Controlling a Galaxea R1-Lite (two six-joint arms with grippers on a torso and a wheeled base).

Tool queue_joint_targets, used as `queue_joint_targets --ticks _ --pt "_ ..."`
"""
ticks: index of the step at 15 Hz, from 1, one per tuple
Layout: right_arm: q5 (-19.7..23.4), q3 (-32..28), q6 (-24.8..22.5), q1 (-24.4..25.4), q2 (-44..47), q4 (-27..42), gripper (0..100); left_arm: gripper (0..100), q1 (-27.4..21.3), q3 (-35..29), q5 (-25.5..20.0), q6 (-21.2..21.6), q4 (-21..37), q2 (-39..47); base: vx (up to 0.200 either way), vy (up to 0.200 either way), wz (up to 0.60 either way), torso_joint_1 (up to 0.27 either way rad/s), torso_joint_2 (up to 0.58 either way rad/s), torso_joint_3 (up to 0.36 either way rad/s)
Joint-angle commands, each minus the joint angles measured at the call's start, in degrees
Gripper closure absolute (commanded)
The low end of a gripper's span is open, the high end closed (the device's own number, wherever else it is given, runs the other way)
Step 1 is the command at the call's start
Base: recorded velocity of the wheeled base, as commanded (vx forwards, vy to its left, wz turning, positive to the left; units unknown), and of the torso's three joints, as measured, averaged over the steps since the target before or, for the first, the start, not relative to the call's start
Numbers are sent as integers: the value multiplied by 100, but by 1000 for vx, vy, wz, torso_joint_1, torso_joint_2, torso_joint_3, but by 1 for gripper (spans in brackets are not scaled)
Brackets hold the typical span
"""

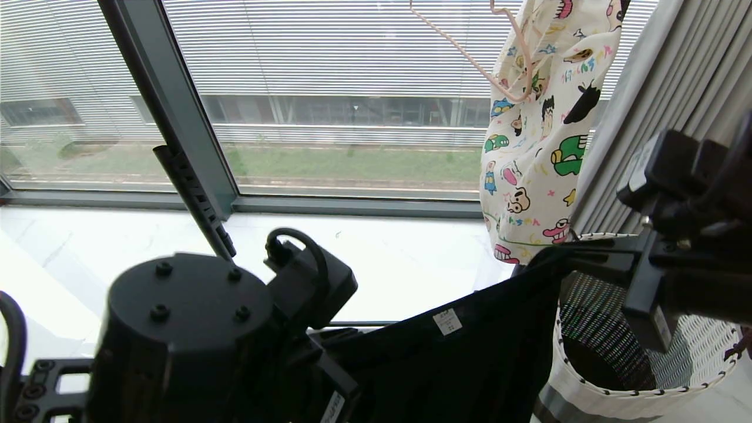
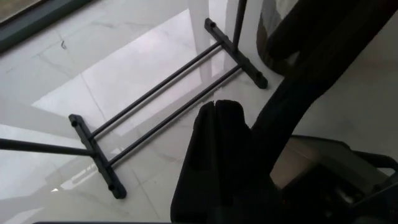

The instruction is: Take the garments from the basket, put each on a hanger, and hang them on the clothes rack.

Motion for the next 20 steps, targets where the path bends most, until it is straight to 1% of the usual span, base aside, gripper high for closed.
queue_joint_targets --ticks 1,3,9,10,12,15,16,18,20 --pt "-4 -502 -1 -94 426 -14 100 100 -340 284 119 -252 -8 65 0 0 0 0 0 0" --pt "-4 -528 -1 -103 435 -14 100 100 -428 284 207 -278 -8 65 0 0 0 0 0 0" --pt "-12 -493 -10 -94 426 57 100 100 -410 275 550 -287 -16 74 0 0 0 0 0 0" --pt "-4 -484 -10 -94 408 118 0 100 -393 266 612 -287 -16 83 0 0 0 0 0 0" --pt "32 -343 -10 -32 197 338 0 100 -182 196 629 -261 -25 83 0 0 0 0 0 0" --pt "84 -18 25 372 -216 725 0 100 249 55 629 -252 -43 215 0 0 0 0 0 0" --pt "199 35 34 477 -348 874 0 100 346 20 629 -252 -43 241 0 0 0 0 0 0" --pt "506 131 34 504 -488 909 0 100 477 29 656 -252 -34 241 0 0 0 0 0 0" --pt "550 140 69 451 -567 892 0 100 504 64 981 -252 -43 250 0 0 0 0 0 0"
